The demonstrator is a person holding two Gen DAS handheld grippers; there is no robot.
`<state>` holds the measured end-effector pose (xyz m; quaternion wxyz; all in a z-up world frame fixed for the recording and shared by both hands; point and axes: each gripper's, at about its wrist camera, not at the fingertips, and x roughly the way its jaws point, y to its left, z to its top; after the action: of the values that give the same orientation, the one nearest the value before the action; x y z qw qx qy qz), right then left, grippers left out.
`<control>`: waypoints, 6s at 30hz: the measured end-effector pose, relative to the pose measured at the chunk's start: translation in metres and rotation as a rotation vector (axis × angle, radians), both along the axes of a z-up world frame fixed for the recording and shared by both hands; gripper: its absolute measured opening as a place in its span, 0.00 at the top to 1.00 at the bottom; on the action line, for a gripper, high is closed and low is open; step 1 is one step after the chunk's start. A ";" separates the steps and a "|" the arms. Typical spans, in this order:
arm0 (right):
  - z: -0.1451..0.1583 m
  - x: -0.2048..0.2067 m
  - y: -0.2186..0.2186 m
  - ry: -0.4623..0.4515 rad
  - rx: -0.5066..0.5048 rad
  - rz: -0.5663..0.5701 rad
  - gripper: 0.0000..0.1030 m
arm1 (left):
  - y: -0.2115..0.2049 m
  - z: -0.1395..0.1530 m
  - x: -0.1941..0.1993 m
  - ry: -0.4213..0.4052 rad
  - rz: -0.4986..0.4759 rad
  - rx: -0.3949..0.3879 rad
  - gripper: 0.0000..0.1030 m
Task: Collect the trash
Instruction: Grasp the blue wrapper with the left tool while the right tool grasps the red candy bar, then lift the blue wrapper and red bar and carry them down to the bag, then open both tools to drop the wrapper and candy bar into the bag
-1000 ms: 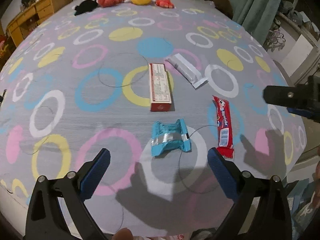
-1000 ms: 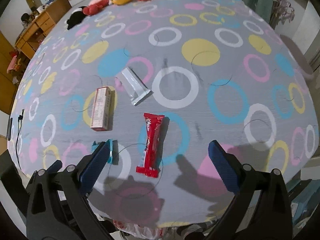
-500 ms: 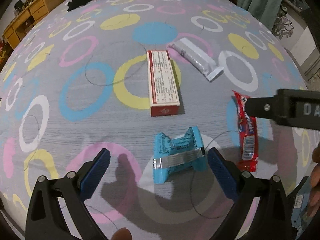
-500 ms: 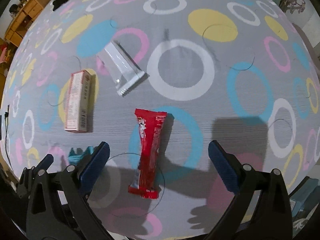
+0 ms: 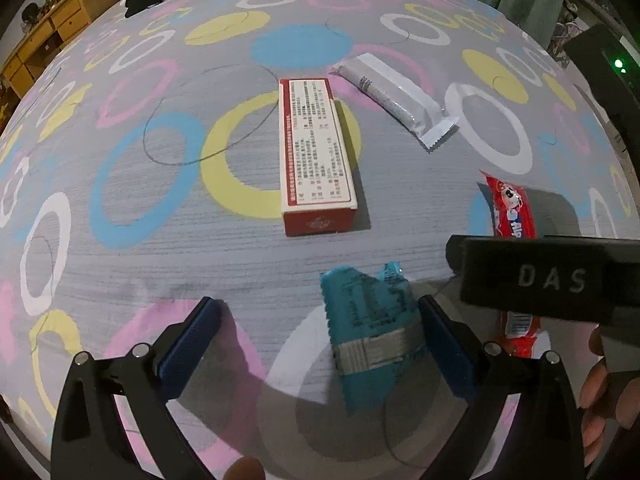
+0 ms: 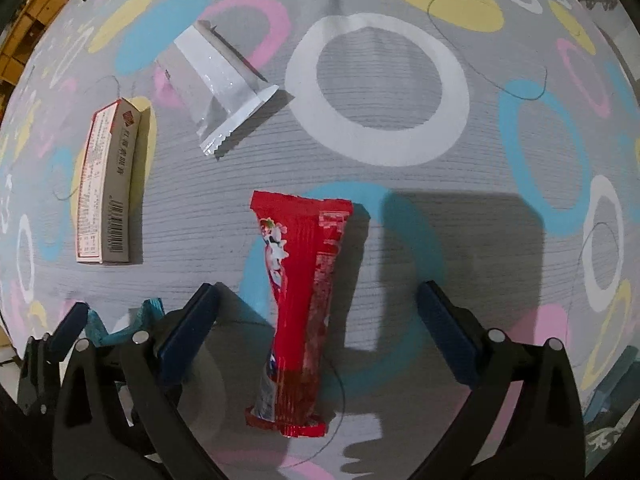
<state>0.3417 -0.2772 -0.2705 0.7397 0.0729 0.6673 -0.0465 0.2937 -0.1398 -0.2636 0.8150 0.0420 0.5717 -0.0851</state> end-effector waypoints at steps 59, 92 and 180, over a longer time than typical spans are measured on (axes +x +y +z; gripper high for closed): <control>0.086 -0.063 -0.005 -0.224 -0.001 0.012 0.90 | 0.038 0.057 -0.045 -0.092 0.036 -0.087 0.85; 0.224 -0.203 0.038 -0.617 0.021 0.126 0.90 | 0.067 0.182 -0.165 -0.332 -0.028 -0.104 0.85; -0.119 -0.292 0.060 -0.100 0.129 0.029 0.05 | 0.078 -0.133 -0.270 0.201 -0.123 0.007 0.08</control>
<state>0.0496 -0.2170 -0.3896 0.7664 0.1130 0.6322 0.0111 0.0238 -0.0614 -0.3966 0.7468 0.0709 0.6470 -0.1367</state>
